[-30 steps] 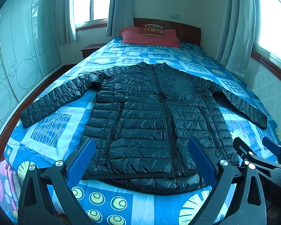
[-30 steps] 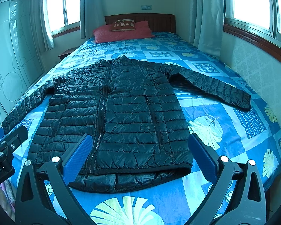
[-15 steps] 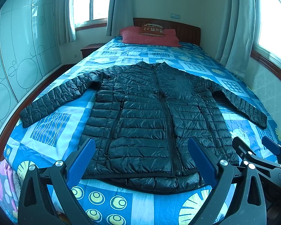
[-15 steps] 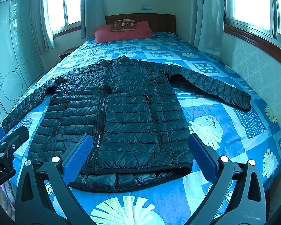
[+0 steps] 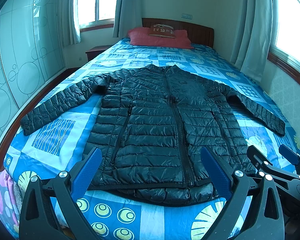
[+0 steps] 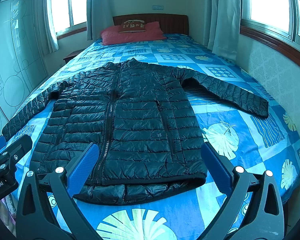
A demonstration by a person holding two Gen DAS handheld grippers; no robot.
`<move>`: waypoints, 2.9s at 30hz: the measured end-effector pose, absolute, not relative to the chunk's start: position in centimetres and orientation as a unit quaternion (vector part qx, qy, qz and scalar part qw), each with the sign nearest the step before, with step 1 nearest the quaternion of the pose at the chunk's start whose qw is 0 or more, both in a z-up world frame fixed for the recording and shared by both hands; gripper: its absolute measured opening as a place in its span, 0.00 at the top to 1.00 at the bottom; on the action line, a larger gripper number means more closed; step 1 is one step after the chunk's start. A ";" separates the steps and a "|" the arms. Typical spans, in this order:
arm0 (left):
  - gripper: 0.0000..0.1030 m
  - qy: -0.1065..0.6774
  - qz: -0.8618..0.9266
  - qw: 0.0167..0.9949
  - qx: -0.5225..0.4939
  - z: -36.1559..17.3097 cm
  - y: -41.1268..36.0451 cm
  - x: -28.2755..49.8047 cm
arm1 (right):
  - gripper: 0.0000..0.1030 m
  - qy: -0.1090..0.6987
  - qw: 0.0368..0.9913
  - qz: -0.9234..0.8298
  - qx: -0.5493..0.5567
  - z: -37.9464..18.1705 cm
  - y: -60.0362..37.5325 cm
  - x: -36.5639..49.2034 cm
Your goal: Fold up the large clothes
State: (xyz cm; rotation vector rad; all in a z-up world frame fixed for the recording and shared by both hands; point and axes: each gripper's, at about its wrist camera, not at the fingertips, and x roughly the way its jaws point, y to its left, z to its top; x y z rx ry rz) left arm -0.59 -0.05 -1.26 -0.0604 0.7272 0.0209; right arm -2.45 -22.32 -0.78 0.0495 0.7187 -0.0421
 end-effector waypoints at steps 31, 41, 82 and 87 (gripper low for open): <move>0.04 0.442 0.365 0.811 -0.117 -16.9 27.7 13.8 | 0.26 0.297 0.836 -0.186 0.422 -14.1 -55.4 11.9; 0.04 0.420 0.369 0.815 -0.150 -18.1 28.5 13.4 | 0.26 0.216 0.819 -0.214 0.486 -17.5 -63.2 13.2; 0.04 0.395 0.375 0.826 -0.145 -18.7 27.9 12.7 | 0.95 0.285 0.949 0.062 0.119 -6.7 -16.4 34.6; 0.04 0.391 0.374 0.828 -0.148 -18.7 27.9 12.5 | 0.95 0.324 0.936 0.111 0.081 -9.1 -6.9 36.8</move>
